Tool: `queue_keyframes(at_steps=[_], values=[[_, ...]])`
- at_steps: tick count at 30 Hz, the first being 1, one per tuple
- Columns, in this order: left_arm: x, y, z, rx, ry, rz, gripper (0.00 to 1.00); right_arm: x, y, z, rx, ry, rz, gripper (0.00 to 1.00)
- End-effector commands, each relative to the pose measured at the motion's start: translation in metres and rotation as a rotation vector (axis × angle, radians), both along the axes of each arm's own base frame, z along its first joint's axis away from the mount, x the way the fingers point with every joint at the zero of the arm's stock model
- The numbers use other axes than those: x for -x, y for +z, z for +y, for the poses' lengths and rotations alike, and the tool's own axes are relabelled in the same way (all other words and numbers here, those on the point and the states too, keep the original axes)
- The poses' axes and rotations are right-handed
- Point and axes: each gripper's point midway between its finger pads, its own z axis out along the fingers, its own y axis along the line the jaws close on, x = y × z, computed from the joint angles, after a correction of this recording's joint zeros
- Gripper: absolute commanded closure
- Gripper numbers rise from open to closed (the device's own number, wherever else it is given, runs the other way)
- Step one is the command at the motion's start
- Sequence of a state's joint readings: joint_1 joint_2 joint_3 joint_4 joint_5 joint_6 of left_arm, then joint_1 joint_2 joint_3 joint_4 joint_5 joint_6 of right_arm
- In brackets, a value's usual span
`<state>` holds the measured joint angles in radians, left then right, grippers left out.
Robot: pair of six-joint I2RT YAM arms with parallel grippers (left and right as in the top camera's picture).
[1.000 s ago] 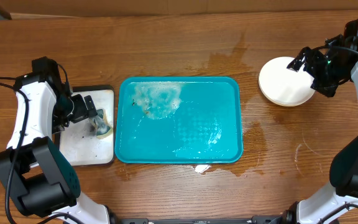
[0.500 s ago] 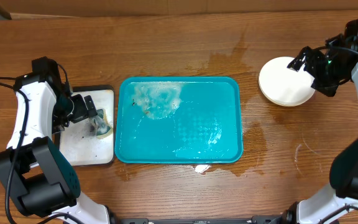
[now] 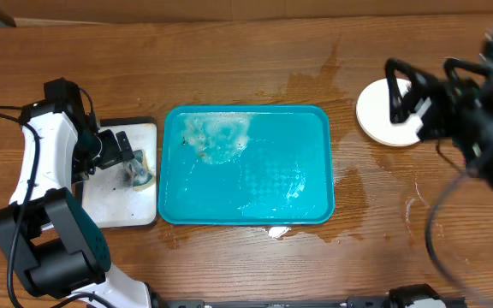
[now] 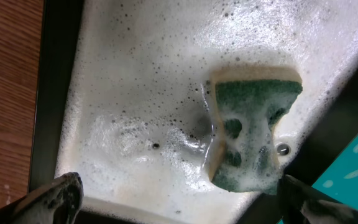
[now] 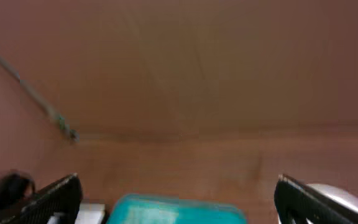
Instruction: Clean dirty plates on tray and stack at the side
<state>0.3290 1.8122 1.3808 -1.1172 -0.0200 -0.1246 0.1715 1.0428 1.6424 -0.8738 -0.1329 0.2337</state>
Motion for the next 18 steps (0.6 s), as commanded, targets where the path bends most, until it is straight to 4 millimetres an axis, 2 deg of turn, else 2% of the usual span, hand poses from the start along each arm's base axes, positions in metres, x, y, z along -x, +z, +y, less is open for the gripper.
queue_keyframes(at_steps=[1, 4, 7, 9, 14, 18], values=[[0.001, 0.000, 0.000, -0.005, 0.012, 0.002, 0.00, 0.027, 0.001, -0.026, 0.007, -0.132, -0.133, 0.00], [0.001, 0.000, 0.000, -0.005, 0.012, 0.002, 0.00, 0.041, -0.008, -0.035, -0.012, -0.158, -0.210, 0.00], [0.001, 0.000, 0.000, -0.005, 0.012, 0.002, 0.00, 0.055, -0.034, -0.045, -0.028, -0.193, -0.281, 0.00], [0.001, 0.000, 0.000, -0.005, 0.012, 0.002, 0.00, 0.062, -0.062, -0.051, -0.037, -0.212, -0.312, 0.00], [0.001, 0.000, 0.000, -0.005, 0.012, 0.002, 0.00, 0.067, -0.129, -0.052, -0.036, -0.209, -0.316, 0.00], [0.001, 0.000, 0.000, -0.005, 0.012, 0.002, 0.00, 0.065, -0.157, -0.048, -0.048, -0.186, -0.385, 0.00]])
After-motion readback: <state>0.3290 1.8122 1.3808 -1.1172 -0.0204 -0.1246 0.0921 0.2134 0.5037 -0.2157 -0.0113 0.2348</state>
